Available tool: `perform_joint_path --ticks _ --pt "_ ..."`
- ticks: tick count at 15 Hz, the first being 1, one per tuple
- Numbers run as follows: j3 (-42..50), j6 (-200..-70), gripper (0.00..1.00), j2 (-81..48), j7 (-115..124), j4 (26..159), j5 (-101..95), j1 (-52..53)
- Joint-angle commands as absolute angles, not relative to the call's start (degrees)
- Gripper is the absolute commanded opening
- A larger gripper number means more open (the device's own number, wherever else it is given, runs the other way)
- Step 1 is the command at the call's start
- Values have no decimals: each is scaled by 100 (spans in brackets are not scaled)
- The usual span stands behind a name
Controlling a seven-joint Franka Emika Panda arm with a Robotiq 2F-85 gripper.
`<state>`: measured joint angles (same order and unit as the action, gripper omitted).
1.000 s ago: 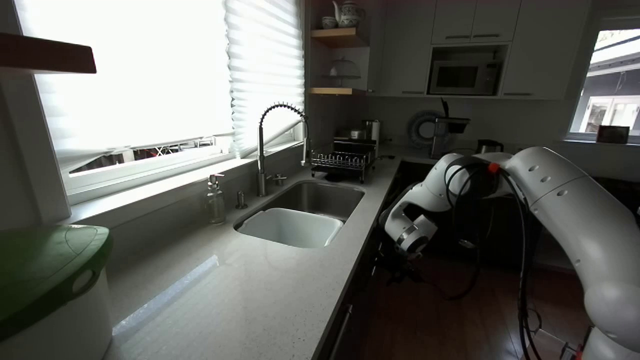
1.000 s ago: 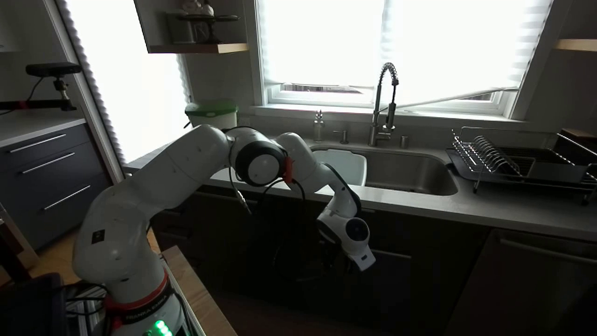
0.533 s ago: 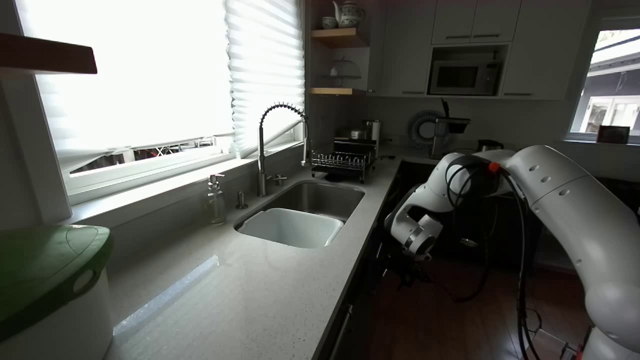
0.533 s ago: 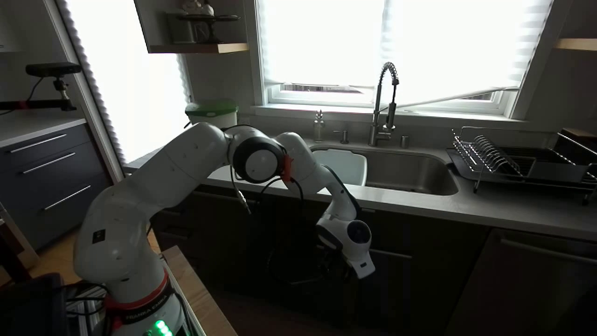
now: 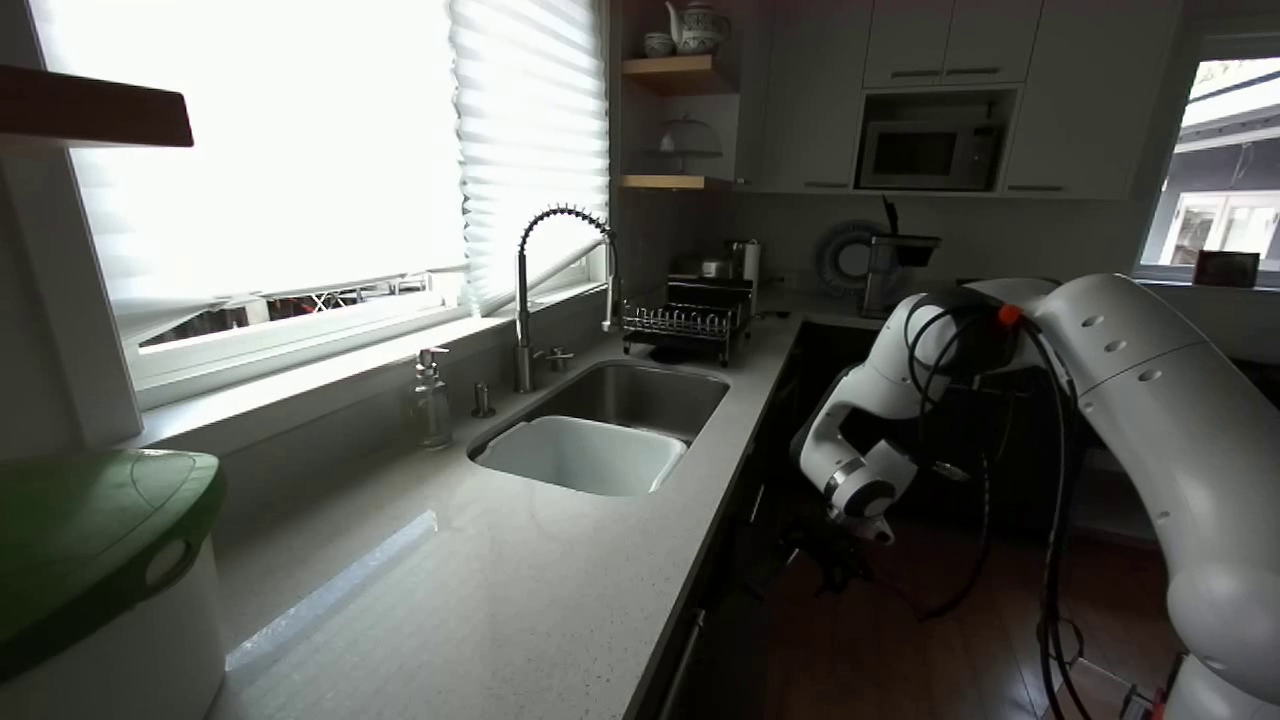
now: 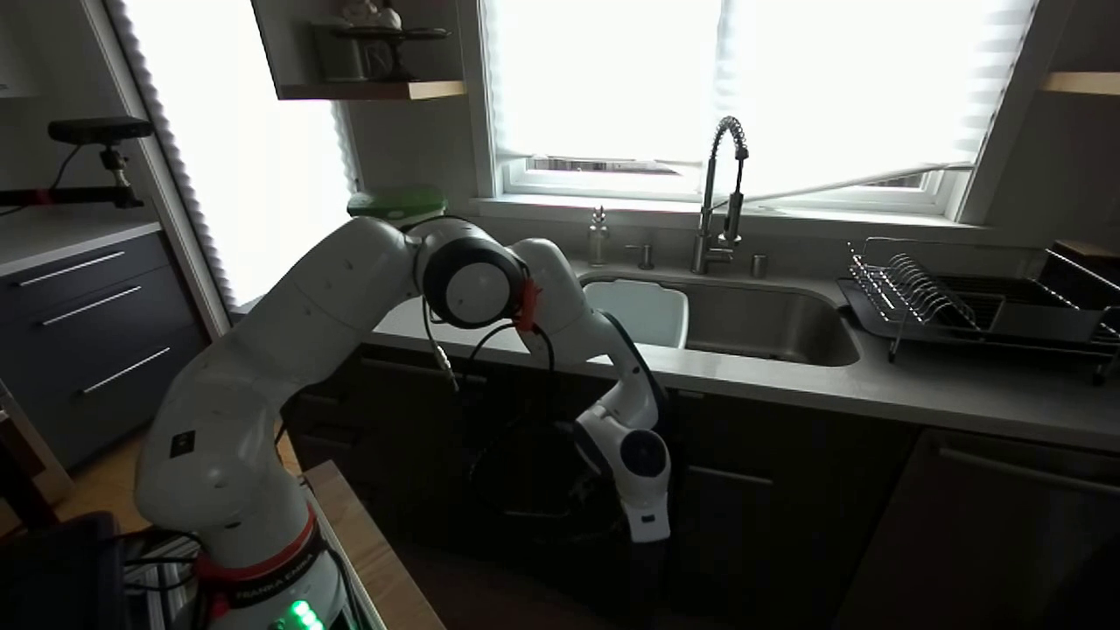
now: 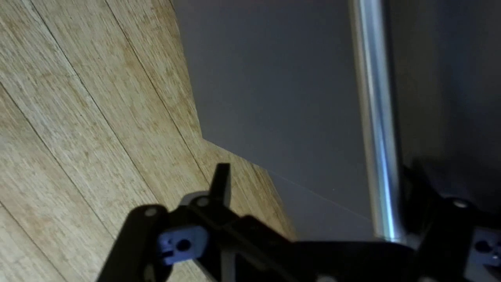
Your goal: Open the cupboard door
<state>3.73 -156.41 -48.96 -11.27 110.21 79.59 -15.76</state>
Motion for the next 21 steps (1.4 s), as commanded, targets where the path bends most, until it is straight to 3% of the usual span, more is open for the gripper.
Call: perform_joint_path --ticks 1,7,11,12,13,21 --pt "278 -16455 100 -4472 -1426 12054 9004 -1588" --pt "156 -17582 100 -3834 -1517 12985 10831 -1308" --pt "-244 -18146 100 -3677 -554 13481 11018 -1339" --pt "125 -17984 100 -3628 183 13711 10742 -850" --pt "-468 -18325 100 -3599 119 13741 10908 -1427" --pt "-1035 -18961 100 -3122 1123 14186 11133 -1596"
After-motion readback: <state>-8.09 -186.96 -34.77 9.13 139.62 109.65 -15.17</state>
